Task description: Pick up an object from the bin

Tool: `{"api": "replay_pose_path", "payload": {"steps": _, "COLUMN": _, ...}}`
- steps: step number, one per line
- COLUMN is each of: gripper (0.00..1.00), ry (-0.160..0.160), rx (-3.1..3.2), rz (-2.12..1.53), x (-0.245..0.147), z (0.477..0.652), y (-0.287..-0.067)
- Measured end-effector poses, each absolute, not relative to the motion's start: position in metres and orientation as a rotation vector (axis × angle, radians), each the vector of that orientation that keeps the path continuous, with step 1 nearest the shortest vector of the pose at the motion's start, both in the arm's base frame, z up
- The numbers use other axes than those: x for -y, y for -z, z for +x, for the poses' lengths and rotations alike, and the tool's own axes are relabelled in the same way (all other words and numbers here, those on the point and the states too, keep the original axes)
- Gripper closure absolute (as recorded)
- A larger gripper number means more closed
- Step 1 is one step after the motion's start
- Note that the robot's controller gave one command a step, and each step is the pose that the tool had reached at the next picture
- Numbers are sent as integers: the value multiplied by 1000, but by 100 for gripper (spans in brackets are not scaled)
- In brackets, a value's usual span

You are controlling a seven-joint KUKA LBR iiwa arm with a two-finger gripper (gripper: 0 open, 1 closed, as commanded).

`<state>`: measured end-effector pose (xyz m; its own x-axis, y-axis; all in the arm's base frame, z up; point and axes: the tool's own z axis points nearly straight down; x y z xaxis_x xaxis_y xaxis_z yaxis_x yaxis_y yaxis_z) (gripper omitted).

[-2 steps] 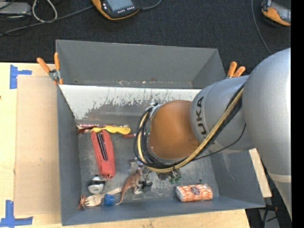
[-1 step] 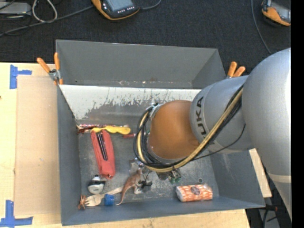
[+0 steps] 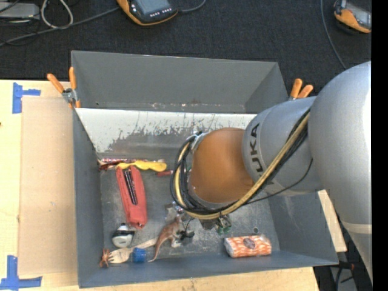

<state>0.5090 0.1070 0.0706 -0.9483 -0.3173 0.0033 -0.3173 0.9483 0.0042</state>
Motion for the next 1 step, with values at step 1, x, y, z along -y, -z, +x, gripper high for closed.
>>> {"api": "replay_pose_path", "payload": {"steps": 1, "gripper": 100, "ry": 6, "rx": 3097, "rz": 504, "x": -107, "z": 509, "y": -71}}
